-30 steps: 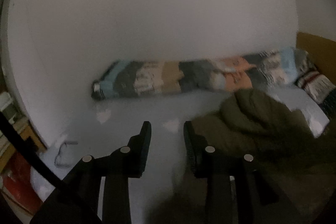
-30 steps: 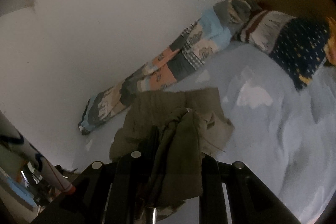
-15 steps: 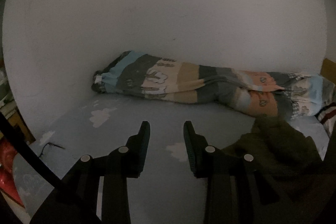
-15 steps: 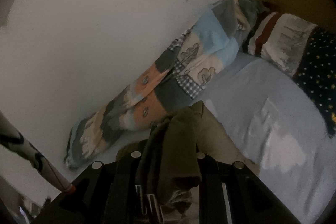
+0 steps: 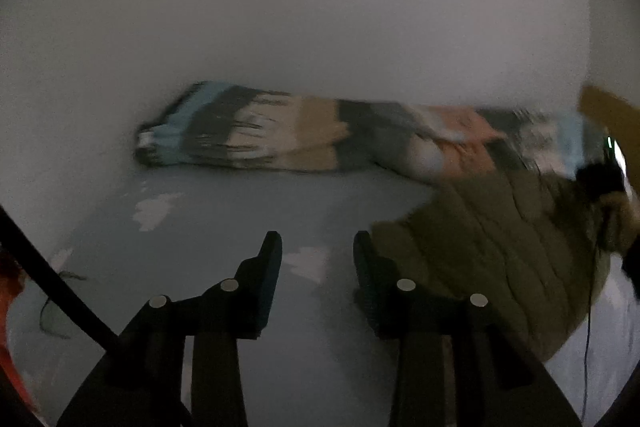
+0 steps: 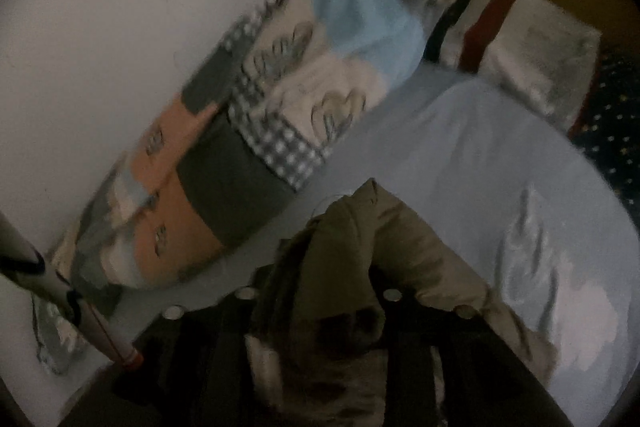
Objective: Fold large clothes
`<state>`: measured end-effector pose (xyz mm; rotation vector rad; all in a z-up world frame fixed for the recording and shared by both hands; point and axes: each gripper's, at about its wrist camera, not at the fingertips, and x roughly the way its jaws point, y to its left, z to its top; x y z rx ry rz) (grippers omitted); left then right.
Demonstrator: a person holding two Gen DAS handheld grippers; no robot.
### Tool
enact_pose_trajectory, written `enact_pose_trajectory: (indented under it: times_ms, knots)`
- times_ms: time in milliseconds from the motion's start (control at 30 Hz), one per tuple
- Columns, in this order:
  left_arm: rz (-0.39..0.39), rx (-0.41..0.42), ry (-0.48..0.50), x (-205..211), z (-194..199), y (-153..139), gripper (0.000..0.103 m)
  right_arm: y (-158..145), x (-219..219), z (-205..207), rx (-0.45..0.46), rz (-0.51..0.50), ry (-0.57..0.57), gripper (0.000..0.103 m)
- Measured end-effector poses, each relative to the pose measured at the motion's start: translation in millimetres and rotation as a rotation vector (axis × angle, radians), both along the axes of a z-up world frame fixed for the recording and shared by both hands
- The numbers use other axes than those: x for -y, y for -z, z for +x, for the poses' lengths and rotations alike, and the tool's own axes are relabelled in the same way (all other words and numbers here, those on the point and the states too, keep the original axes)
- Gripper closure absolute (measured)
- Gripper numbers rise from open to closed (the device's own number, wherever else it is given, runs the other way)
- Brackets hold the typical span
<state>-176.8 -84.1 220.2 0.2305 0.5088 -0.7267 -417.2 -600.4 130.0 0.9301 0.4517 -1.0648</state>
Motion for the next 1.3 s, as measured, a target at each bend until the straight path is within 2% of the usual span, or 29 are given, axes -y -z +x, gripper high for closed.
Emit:
enact_pose_trajectory:
  times_ms: [200, 367, 467, 533, 600, 667, 700, 767, 867, 1000, 1100, 1300]
  knots:
    - [0.106, -0.091, 0.161, 61, -30, 42, 0.065, -8, -13, -30, 0.133, -0.048, -0.136, 0.045]
    - [0.184, -0.134, 0.266, 116, -64, 65, 0.065, -25, -41, -69, 0.151, -0.134, -0.222, 0.043]
    - [0.228, -0.114, 0.291, 149, -84, 76, 0.064, -25, -66, -82, 0.141, -0.173, -0.302, 0.041]
    - [0.254, -0.089, 0.301, 170, -93, 86, 0.063, -13, -79, -75, 0.091, -0.178, -0.374, 0.04]
    - [0.334, -0.054, 0.291, 193, -95, 105, 0.061, 2, -90, -62, -0.01, -0.198, -0.431, 0.04]
    - [0.376, -0.053, 0.276, 208, -91, 121, 0.054, 21, -94, -48, -0.127, -0.222, -0.48, 0.04]
    - [0.386, -0.039, 0.261, 212, -87, 128, 0.05, 31, -94, -43, -0.183, -0.228, -0.481, 0.039]
    - [0.398, -0.044, 0.244, 220, -75, 136, 0.045, 54, -89, -38, -0.221, -0.213, -0.498, 0.036]
    - [0.404, -0.13, 0.259, 230, -53, 140, 0.043, 78, -81, -39, -0.176, -0.132, -0.502, 0.036]
    - [0.404, -0.196, 0.31, 233, -36, 144, 0.041, 91, -87, -42, -0.176, -0.078, -0.491, 0.035]
    - [0.425, -0.179, 0.361, 227, -38, 143, 0.041, 97, -112, -48, -0.218, -0.06, -0.483, 0.036]
    - [0.449, -0.162, 0.411, 209, -53, 139, 0.041, 108, -172, -75, -0.209, 0.015, -0.465, 0.036]
